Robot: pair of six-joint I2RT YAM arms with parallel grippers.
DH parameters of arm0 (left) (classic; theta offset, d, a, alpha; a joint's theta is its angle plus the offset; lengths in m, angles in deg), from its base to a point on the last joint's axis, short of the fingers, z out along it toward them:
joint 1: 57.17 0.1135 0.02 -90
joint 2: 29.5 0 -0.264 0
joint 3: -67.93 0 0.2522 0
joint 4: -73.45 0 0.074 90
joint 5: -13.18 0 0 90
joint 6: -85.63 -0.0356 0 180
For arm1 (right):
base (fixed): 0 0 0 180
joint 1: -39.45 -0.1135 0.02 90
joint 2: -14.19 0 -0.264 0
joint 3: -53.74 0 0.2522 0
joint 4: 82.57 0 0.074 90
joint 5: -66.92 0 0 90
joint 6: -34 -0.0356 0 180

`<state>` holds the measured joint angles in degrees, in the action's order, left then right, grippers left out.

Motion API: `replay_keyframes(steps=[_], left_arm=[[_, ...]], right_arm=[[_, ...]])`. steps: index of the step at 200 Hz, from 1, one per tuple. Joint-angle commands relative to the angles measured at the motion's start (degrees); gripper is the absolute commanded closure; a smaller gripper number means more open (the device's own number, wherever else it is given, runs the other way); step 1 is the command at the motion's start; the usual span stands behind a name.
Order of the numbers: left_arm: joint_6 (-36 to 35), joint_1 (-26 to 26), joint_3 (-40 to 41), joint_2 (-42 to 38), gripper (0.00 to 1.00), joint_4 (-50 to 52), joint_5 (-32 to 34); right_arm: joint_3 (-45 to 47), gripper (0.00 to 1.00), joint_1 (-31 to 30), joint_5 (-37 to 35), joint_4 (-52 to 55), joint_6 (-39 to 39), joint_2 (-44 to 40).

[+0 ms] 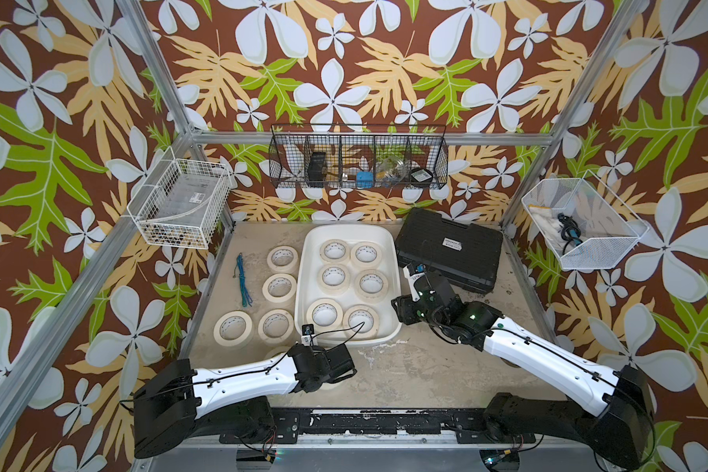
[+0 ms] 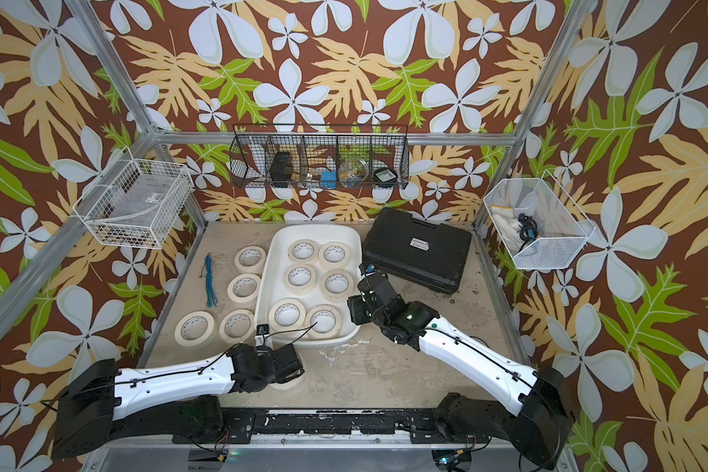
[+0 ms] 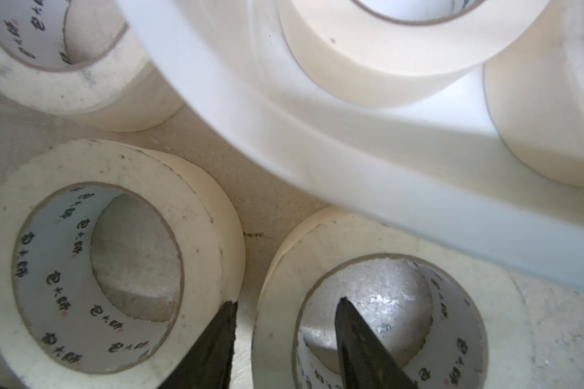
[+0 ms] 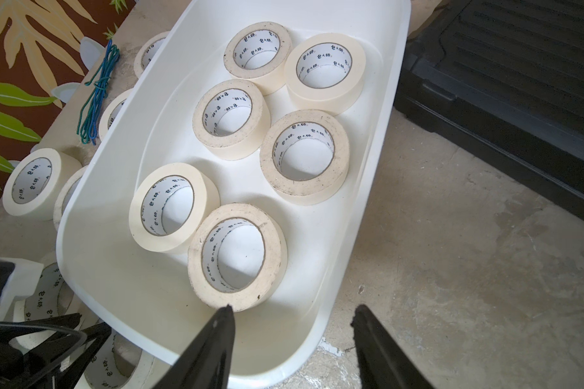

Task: Take out the art tape in the storage box
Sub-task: Place the art tape at the center of the board, then pick up the art tape from the storage box.

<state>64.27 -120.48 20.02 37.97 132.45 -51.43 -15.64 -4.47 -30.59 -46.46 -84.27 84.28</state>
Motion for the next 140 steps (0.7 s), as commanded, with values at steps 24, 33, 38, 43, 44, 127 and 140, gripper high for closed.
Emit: replay_keyframes(steps=[24, 33, 38, 43, 44, 127, 140], left_arm=[[-5.41, -0.06, -3.91, -1.92, 0.48, 3.30, -4.33], [-6.53, 0.02, -4.69, -2.52, 0.49, 4.19, -5.32], [-7.33, 0.00, -5.15, -2.87, 0.49, 4.56, -6.10], [-8.05, -0.02, -5.49, -3.08, 0.49, 4.95, -6.85], [-8.20, 0.02, -5.49, -3.15, 0.49, 5.08, -6.98], [-17.20, 1.55, -19.75, -7.44, 0.38, 14.15, 0.56], [-19.59, 2.88, -23.02, -6.46, 0.38, 14.21, 1.68]], right_arm=[[-0.90, 0.40, 0.33, -0.33, 0.02, 0.86, -0.55], [-0.93, 0.40, 0.54, -0.32, -0.02, 0.85, -0.63], [-0.90, 0.40, 0.63, -0.31, -0.09, 0.89, -0.52], [-0.90, 0.40, 0.68, -0.31, -0.11, 0.94, -0.52], [-0.90, 0.40, 0.72, -0.31, -0.16, 0.94, -0.50], [-2.29, 0.39, 0.96, 1.18, -0.89, 1.94, 2.23], [-3.39, 0.39, 1.03, 1.44, -1.04, 2.55, 3.87]])
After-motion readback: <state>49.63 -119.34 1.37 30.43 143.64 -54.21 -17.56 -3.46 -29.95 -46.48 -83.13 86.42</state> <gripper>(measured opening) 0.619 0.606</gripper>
